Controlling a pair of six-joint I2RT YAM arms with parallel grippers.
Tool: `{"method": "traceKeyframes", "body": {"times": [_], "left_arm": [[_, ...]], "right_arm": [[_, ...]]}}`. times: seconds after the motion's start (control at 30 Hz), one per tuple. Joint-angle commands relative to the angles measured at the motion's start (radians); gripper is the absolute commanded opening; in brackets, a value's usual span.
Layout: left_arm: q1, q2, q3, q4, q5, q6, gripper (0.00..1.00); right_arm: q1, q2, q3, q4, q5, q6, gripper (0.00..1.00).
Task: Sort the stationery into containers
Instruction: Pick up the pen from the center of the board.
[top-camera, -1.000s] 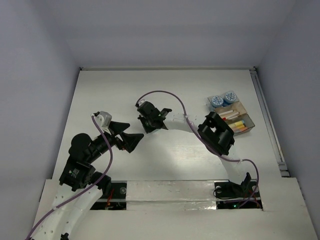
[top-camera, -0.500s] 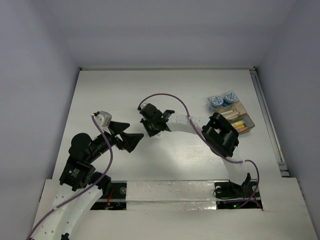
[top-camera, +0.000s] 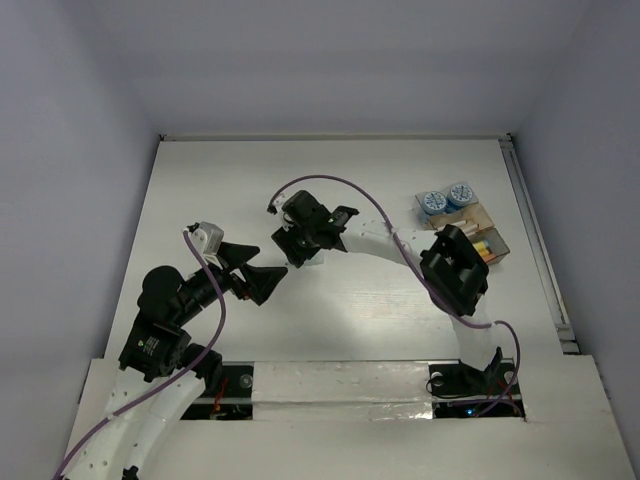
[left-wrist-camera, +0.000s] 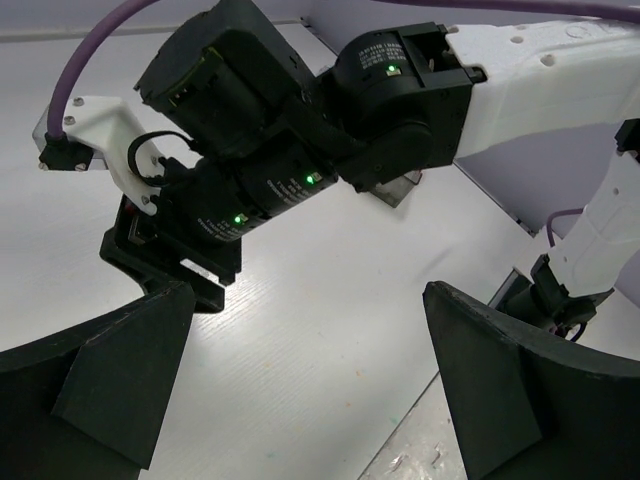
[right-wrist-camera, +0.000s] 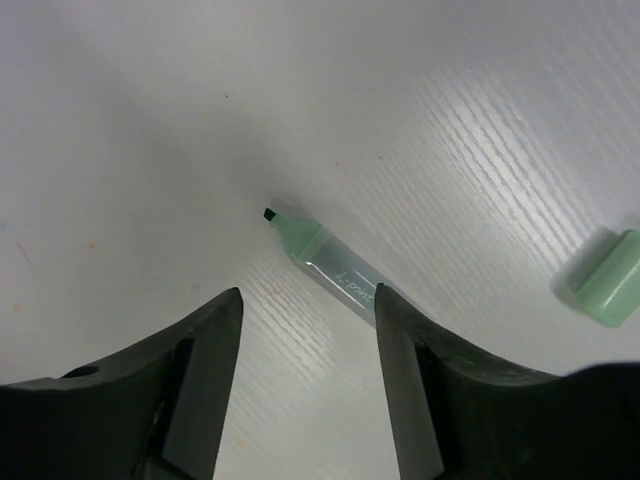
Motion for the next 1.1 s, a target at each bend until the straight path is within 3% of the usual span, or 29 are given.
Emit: {"method": "traceKeyframes", "body": {"times": [0.0,0.07,0.27,0.5,0.73,0.77,0.83,0.93,1.07], "left_arm": [[0.003,0.006,0.01,0.056,0.008,0.012,0.99],[0.003,0.004,0.01,0.056,0.007,0.011,0.99],[0.003,0.009,0.01,0.054,0.008,0.012,0.99],[0.003,0.006,0.011,0.051,0.001,0.012,0.99],[0.003,0.009,0.011,0.051,-0.001,0.012,0.99],[0.003,0.011,0.011,0.053,0.002,0.012,0.99],[0.012,0.012,0.01,0.054,0.002,0.011,0.99],[0.012,0.017,0.008,0.054,-0.001,0.006,0.99],[0.012,0.04,-0.001,0.059,-0.022,-0.006,0.99]], "right_arm": [[-0.026,0.021,0.097,-0.063,-0.117,-0.227,0.63],[-0.026,0.044,0.117,-0.106,-0.147,-0.291,0.69],[-0.046,0.144,0.258,-0.287,-0.229,-0.399,0.71],[-0.046,0.242,0.312,-0.288,-0.254,-0.387,0.68],[-0.046,0.266,0.27,-0.185,-0.187,-0.301,0.44],[-0.046,0.265,0.264,-0.167,-0.167,-0.292,0.35],[-0.046,0.263,0.246,-0.157,-0.157,-0.272,0.3],[-0.046,0.25,0.209,-0.139,-0.133,-0.229,0.14],[-0.055,0.165,0.111,0.014,-0.029,-0.109,0.0]]}}
